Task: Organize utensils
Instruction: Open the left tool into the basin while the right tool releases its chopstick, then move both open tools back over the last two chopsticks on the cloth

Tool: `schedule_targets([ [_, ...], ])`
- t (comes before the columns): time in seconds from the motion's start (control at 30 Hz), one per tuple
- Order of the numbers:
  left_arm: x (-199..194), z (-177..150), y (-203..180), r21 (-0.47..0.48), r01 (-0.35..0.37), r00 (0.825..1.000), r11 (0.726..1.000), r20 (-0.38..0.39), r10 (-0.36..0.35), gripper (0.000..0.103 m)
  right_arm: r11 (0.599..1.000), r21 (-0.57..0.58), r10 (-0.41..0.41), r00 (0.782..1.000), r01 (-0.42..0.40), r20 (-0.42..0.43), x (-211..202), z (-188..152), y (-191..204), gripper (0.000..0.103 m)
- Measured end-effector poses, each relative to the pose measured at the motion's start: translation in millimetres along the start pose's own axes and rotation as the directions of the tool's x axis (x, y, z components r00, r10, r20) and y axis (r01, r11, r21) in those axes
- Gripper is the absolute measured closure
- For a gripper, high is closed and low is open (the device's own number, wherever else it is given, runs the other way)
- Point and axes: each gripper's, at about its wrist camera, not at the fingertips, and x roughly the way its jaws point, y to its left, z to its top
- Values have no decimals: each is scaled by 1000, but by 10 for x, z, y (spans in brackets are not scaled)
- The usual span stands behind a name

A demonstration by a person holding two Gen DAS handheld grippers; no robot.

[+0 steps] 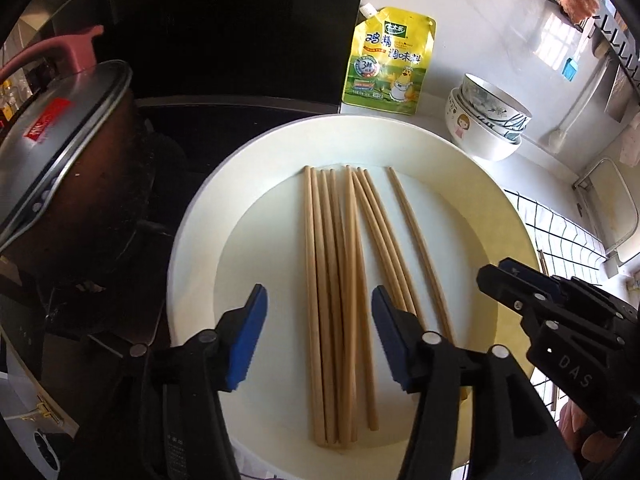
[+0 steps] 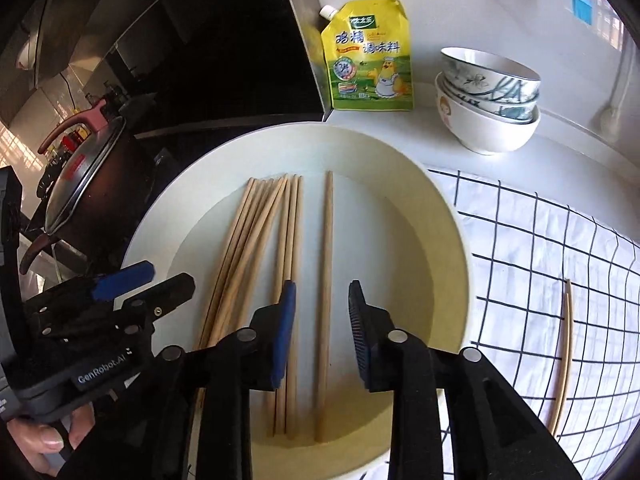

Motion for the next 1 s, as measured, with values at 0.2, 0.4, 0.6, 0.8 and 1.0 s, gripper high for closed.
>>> schedule_targets([
  [0.2, -136, -158, -161, 12, 13, 1000, 1000, 16, -13, 27, 999, 38, 1, 1000, -2, 6, -181, -194, -162, 69],
  [0.4, -181, -276, -421, 41, 39, 999, 998, -2, -39, 23, 998, 58, 9, 1000, -10, 28, -417, -399, -360, 56],
  [0.6, -263, -342, -739, 68, 57, 998, 996, 12, -58, 19, 997, 71, -2, 994, -6, 108, -803, -568, -607, 53],
  [0.8, -308, -427, -1060, 93, 71, 997, 993, 12, -72, 18, 992, 118, -56, 993, 43, 105, -994, -753, -986, 53],
  [1.0, -324, -550, -1425, 138, 97, 995, 986, 0, -98, 18, 981, 163, -124, 988, 107, 96, -1117, -983, -1398, 53],
])
